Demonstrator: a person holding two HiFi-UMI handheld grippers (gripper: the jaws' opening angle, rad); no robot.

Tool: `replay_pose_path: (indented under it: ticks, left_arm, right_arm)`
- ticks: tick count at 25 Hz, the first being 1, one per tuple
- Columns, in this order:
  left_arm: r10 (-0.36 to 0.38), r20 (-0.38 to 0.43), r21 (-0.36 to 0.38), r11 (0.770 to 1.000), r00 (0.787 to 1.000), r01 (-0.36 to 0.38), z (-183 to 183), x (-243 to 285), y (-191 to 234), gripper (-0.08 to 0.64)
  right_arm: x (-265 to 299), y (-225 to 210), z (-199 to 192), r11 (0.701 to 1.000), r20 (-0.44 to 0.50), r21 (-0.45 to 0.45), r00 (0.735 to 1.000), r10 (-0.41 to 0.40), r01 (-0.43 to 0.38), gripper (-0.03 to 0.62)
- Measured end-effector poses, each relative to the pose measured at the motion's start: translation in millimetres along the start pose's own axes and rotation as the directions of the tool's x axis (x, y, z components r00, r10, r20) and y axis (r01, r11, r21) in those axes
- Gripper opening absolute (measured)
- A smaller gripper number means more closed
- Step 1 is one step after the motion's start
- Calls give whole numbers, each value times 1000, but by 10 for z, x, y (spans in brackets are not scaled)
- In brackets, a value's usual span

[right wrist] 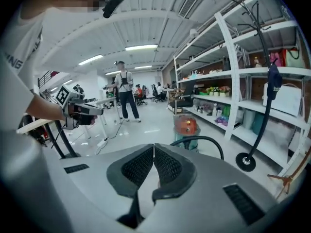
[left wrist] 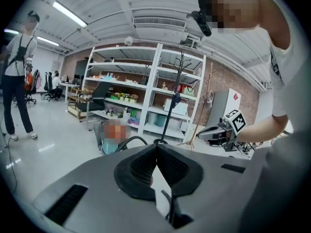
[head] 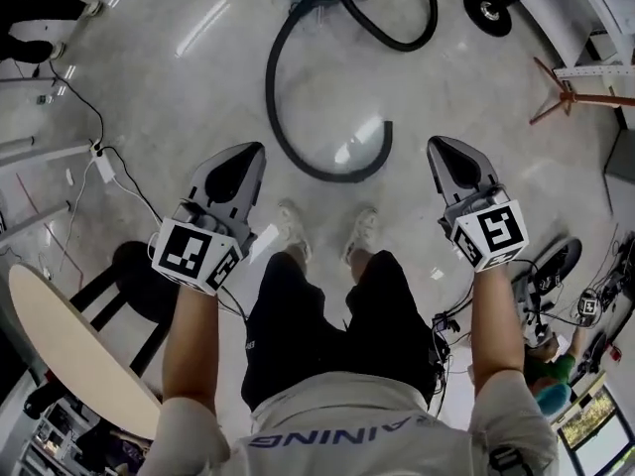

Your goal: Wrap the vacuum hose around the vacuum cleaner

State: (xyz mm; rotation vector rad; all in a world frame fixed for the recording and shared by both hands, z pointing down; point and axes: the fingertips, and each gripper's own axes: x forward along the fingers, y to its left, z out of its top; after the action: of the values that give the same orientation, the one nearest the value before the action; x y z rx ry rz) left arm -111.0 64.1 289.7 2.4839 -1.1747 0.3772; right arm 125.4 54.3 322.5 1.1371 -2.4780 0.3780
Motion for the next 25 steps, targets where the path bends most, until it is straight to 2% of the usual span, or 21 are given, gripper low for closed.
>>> replay_pose_path:
  ticks: [5,8,10,17,21,25]
  left_arm:
    - [-9,-55,-2,1000,998,9,-1338,405,350,17]
    - [-30,-90,2,1000,996,30,-2115,682,491,17]
    - [-49,-106,-21,999,993,47,-2593,868,574,17]
    - [-92,-110,-74,994,990,84,-3875,1537,882,17]
    - [-117,-111,-110,988,987,105,-4482,1851,1004,17]
    - [-162,-130,-99,984,978,150,-4893,2109,1023,17]
  right_arm:
    - [664,108,-1257,993,-38,-39,993,113,-114,11]
    - [1029,227,-2023,980,-66,-46,979,192,-195,11]
    - [1226,288,-2540,969,-100,-49,966,238,-243,11]
    - [1862,328,-3998,924,-202,-73,913,354,-375,13]
    - [2118,409,-4769,873,-282,-109,857,431,-475,45]
    - [2256,526,-5422,807,-352,-132,788,505,-576,91]
